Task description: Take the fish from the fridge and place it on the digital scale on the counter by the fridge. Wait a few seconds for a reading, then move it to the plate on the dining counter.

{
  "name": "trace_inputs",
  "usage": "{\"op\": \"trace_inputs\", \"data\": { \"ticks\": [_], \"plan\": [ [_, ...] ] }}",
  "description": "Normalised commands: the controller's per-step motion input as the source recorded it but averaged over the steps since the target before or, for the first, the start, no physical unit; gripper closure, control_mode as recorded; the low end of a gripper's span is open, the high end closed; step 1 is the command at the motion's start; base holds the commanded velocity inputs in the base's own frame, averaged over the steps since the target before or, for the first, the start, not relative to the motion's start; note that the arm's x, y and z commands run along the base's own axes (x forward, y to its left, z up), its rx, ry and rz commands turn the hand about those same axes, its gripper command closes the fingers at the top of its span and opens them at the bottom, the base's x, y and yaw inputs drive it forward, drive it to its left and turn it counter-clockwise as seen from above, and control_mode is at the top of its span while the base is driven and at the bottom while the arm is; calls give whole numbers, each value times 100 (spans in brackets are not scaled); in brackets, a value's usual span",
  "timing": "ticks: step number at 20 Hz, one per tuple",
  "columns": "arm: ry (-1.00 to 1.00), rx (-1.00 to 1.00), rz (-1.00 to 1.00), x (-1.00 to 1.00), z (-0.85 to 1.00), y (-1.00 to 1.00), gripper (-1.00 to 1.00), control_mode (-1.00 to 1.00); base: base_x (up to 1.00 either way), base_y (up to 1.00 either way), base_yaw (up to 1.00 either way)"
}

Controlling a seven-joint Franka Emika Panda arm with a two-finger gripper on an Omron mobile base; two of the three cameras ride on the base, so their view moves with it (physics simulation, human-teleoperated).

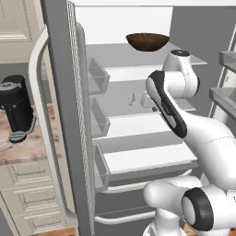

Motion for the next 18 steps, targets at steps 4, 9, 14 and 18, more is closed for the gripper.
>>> {"op": "trace_inputs", "data": {
  "ticks": [4, 9, 14, 18],
  "plan": [
    [0, 0, 0, -3, 0, 0, -100, -100, 0, 0, 0],
    [-11, 0, 0, -46, 0, 0, -100, -100, 0, 0, 0],
    [-17, 0, 0, -23, 0, 0, -100, -100, 0, 0, 0],
    [-22, 0, 0, 8, 0, 0, -100, -100, 0, 0, 0]
  ]
}}
